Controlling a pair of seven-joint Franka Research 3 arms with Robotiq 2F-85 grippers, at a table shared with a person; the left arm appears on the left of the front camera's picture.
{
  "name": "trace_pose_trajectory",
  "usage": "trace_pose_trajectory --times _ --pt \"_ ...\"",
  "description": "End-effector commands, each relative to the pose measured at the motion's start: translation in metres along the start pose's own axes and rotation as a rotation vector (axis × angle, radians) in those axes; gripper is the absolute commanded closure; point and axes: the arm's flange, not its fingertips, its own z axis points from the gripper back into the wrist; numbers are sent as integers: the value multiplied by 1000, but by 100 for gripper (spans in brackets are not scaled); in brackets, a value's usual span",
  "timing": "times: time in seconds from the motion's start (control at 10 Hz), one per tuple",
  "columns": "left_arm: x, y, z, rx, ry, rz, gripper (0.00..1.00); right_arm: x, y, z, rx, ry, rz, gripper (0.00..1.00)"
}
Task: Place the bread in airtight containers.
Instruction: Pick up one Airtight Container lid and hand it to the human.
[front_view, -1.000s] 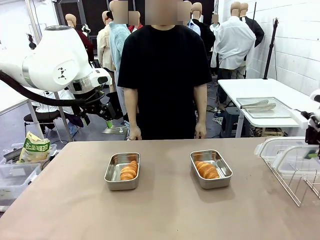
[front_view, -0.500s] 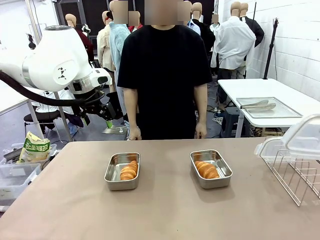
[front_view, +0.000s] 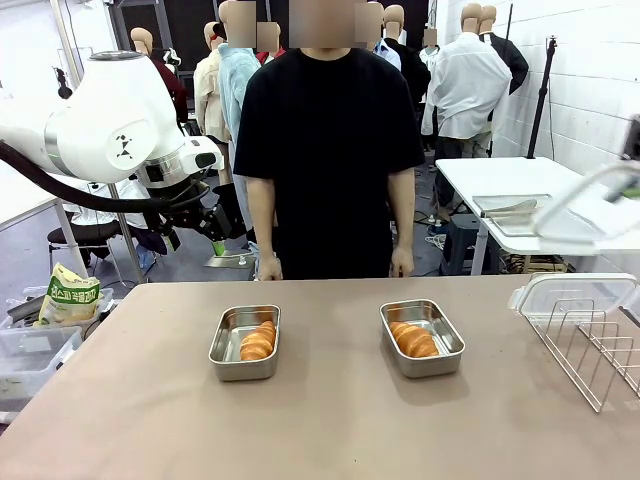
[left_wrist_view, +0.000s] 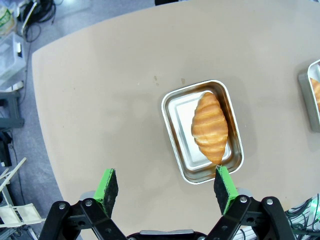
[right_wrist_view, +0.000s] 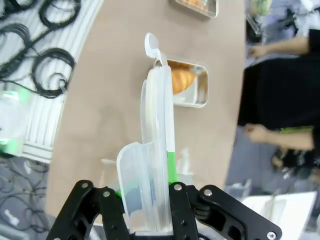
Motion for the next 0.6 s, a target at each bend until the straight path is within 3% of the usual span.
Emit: trace_pose_trajectory --times 0.0,0.1,0.3,0.5 --pt "0 2 1 3 0 2 0 25 -38 -12 -72 -112 234 100" --pt "0 2 1 3 0 2 0 43 -56 -17 -117 -149 324 100" --pt "0 2 1 3 0 2 0 69 -86 -40 -86 -223 445 100" --pt "0 2 1 3 0 2 0 80 -121 -72 -97 -260 458 100"
